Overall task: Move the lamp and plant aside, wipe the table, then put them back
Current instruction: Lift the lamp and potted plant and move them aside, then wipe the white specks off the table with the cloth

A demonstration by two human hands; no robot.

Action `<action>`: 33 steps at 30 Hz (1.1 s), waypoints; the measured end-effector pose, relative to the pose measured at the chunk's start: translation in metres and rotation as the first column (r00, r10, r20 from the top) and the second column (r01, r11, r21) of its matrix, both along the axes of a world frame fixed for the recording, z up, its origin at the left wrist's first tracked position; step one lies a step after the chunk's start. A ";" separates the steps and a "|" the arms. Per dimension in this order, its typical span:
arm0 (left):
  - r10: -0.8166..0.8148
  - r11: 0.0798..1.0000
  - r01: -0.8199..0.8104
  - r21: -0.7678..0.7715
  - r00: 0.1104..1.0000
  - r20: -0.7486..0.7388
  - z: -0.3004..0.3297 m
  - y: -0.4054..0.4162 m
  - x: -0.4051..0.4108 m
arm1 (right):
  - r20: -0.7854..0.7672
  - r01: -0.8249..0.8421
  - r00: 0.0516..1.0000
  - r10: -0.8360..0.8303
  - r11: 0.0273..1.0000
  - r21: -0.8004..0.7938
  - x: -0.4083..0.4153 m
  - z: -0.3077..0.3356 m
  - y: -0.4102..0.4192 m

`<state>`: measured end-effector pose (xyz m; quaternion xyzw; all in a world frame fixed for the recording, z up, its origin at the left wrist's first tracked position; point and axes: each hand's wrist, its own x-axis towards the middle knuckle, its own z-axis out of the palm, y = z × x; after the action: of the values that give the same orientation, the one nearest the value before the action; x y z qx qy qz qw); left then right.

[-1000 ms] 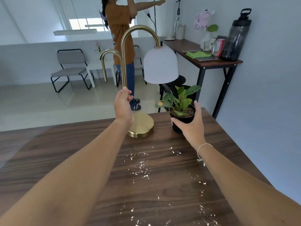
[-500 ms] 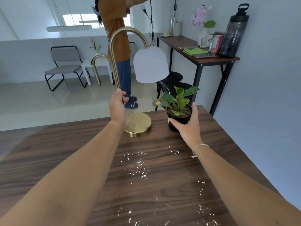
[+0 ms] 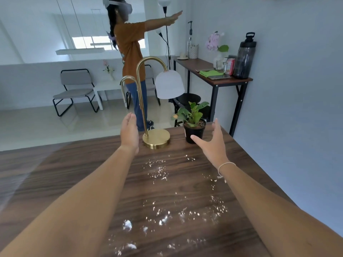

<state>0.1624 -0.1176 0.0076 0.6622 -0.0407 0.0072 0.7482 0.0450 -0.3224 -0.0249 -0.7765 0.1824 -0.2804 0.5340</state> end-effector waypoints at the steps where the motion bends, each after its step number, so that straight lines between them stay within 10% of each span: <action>1: -0.005 1.000 0.005 0.013 1.000 0.012 0.000 0.004 -0.009 | -0.006 -0.007 1.000 0.007 1.000 -0.007 -0.008 0.000 0.005; 11: -0.143 0.941 0.109 0.321 0.986 0.082 -0.022 0.038 -0.104 | -0.175 -0.128 0.980 0.091 0.969 -0.212 -0.083 -0.025 0.046; 23: -0.495 0.598 0.190 0.779 0.852 0.172 -0.049 0.040 -0.135 | -0.343 0.036 0.919 -0.192 0.910 -0.412 -0.182 -0.024 0.035; 33: -0.580 0.298 0.190 0.935 0.814 0.019 -0.073 0.045 -0.132 | -0.518 0.071 0.671 -0.530 0.742 -0.667 -0.246 -0.048 0.026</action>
<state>0.0307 -0.0726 -0.0656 0.9121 -0.3334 -0.0802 0.2247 -0.2014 -0.2962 -0.0730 -0.9049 0.3996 -0.1075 0.0990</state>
